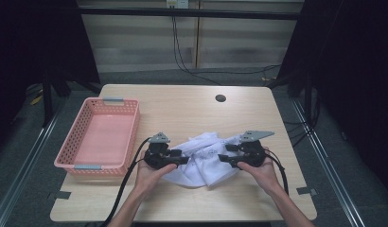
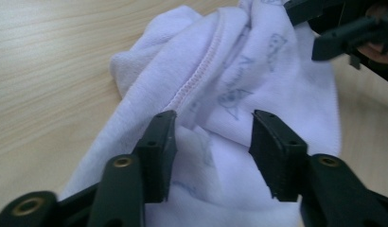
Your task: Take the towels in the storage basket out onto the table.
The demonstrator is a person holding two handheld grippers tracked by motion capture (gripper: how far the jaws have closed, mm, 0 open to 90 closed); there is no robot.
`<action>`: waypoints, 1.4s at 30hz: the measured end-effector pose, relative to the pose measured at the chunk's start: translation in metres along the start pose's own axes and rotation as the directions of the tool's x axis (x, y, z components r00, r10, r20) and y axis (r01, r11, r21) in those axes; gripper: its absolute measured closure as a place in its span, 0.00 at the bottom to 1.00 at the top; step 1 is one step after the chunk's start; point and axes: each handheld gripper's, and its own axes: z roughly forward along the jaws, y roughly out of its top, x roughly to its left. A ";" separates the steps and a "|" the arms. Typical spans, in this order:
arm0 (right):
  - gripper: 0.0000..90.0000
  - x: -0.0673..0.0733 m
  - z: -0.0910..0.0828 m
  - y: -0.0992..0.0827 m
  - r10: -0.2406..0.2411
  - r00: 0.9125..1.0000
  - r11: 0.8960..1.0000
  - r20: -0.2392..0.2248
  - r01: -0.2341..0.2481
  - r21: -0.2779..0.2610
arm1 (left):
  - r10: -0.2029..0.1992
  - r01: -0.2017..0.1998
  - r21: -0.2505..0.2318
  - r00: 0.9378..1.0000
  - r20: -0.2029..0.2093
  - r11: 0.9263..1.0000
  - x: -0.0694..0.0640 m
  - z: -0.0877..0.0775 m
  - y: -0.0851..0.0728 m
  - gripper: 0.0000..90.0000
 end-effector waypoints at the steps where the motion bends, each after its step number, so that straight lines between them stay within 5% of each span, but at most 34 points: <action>1: 0.44 0.000 0.000 0.000 0.000 1.000 1.000 0.000 0.000 0.000 | -0.015 0.015 0.004 1.000 -0.002 1.000 0.003 0.006 0.000 0.55; 2: 0.38 -0.003 0.013 0.000 0.014 1.000 1.000 0.011 -0.014 0.007 | -0.010 0.011 0.037 1.000 -0.024 0.999 0.009 0.018 -0.002 0.51; 6: 0.38 -0.007 0.030 -0.002 0.025 1.000 0.999 0.016 -0.026 0.020 | 0.018 -0.013 0.109 0.999 -0.043 0.994 0.009 0.036 -0.010 0.47; 9: 0.45 -0.011 0.038 -0.004 0.048 0.998 0.999 0.039 -0.048 0.010 | 0.069 -0.062 0.107 0.995 -0.069 0.992 0.002 0.041 -0.012 0.46; 11: 0.52 -0.012 0.039 -0.004 0.053 0.998 0.999 0.043 -0.054 0.010 | 0.091 -0.082 0.110 0.993 -0.077 0.991 0.000 0.042 -0.012 0.55; 13: 0.74 -0.016 0.038 -0.004 0.071 0.996 0.997 0.054 -0.071 0.006 | 0.092 -0.084 0.118 0.994 -0.061 0.989 0.002 0.039 -0.014 0.88; 16: 0.77 -0.020 0.029 0.000 0.080 0.995 0.997 0.063 -0.080 -0.004 | 0.076 -0.072 0.114 0.997 -0.032 0.991 0.003 0.036 -0.013 0.93; 17: 0.77 -0.022 0.025 0.002 0.090 0.993 0.996 0.069 -0.090 -0.015 | 0.058 -0.060 0.069 0.998 0.026 0.996 0.000 0.026 -0.009 0.93; 18: 0.77 -0.022 0.025 0.002 0.090 0.993 0.996 0.069 -0.090 -0.015 | 0.058 -0.060 0.069 0.998 0.026 0.996 0.000 0.026 -0.009 0.93; 22: 0.81 -0.040 -0.001 0.011 0.142 0.988 0.987 0.067 -0.136 -0.088 | 0.071 -0.063 -0.064 0.990 0.124 0.996 -0.013 -0.008 0.008 0.93; 24: 0.83 -0.043 -0.006 0.013 0.142 0.987 0.986 0.081 -0.133 -0.105 | 0.071 -0.060 -0.081 0.988 0.138 0.995 -0.015 -0.014 0.010 0.94; 25: 0.96 -0.050 -0.017 0.018 0.163 0.982 0.979 0.092 -0.149 -0.140 | 0.083 -0.070 -0.093 0.988 0.134 0.993 -0.016 -0.021 0.011 0.94; 27: 0.99 -0.055 -0.024 0.022 0.173 0.982 0.975 0.074 -0.160 -0.154 | 0.086 -0.075 -0.094 0.989 0.124 0.993 -0.016 -0.028 0.011 0.94; 30: 0.87 -0.054 -0.023 0.022 0.176 0.984 0.973 0.016 -0.171 -0.157 | 0.070 -0.061 -0.077 0.990 0.121 0.995 -0.010 -0.029 0.007 0.93; 31: 0.76 -0.043 -0.014 0.021 0.134 0.991 0.984 -0.009 -0.134 -0.121 | 0.052 -0.043 -0.074 0.991 0.123 0.996 -0.008 -0.027 0.005 0.93; 34: 0.67 -0.026 0.002 0.017 0.092 0.994 0.992 -0.057 -0.097 -0.081 | 0.042 -0.035 -0.062 0.991 0.123 0.997 -0.005 -0.023 0.004 0.93; 39: 0.48 -0.012 0.030 0.012 0.064 0.997 0.998 -0.051 -0.065 -0.020 | 0.030 -0.022 -0.070 0.992 0.124 0.997 -0.003 -0.021 0.004 0.93; 41: 0.50 -0.011 0.040 0.008 0.074 0.997 0.997 -0.033 -0.074 -0.005 | 0.030 -0.021 -0.072 0.992 0.125 0.997 -0.003 -0.020 0.004 0.93; 42: 0.64 -0.010 0.042 0.007 0.074 0.997 0.997 -0.037 -0.074 -0.004 | 0.031 -0.022 -0.070 0.992 0.122 0.997 -0.003 -0.020 0.004 0.93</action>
